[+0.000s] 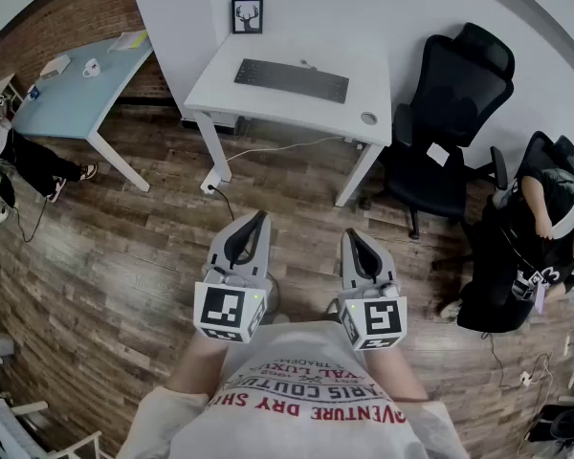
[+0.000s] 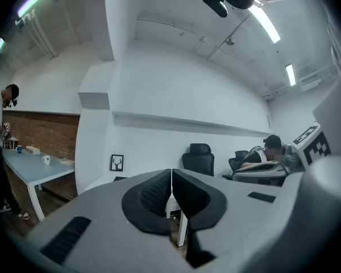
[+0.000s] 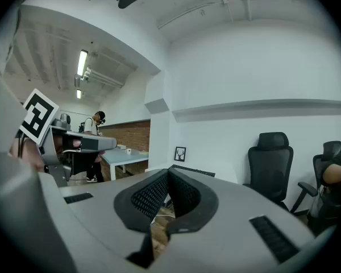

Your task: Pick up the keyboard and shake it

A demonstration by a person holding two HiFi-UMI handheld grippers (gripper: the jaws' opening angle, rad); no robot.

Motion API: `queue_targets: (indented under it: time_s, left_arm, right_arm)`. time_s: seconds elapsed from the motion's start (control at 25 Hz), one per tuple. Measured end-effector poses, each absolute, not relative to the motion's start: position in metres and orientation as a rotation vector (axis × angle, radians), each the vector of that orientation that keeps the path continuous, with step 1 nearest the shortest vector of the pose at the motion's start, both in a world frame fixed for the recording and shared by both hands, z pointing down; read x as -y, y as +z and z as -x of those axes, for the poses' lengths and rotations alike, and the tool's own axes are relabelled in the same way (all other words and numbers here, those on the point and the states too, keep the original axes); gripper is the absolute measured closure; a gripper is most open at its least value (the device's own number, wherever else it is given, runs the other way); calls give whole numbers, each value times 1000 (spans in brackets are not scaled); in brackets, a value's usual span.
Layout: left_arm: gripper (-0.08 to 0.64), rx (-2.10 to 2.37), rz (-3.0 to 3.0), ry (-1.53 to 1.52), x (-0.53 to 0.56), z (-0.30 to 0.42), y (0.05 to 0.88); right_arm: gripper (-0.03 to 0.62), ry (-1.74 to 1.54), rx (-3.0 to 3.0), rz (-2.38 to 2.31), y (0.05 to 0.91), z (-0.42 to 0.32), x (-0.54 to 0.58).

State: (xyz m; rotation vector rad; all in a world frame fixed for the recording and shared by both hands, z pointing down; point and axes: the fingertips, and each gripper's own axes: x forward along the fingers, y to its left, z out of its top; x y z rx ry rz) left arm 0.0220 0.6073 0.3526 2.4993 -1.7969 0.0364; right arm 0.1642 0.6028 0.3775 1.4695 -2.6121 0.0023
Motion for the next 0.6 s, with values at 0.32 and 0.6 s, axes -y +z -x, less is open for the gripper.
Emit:
queue_targets:
  time_s: [0.32,0.6]
  left_arm:
    - [534,1792,-2495,28,-599,-6,357]
    - [534,1771,-2492,39,-592,1,362]
  right_arm:
    - [568,0,2613,-1460,382,-148,-596]
    - [568,51,2622,-1495,381,-144,-588]
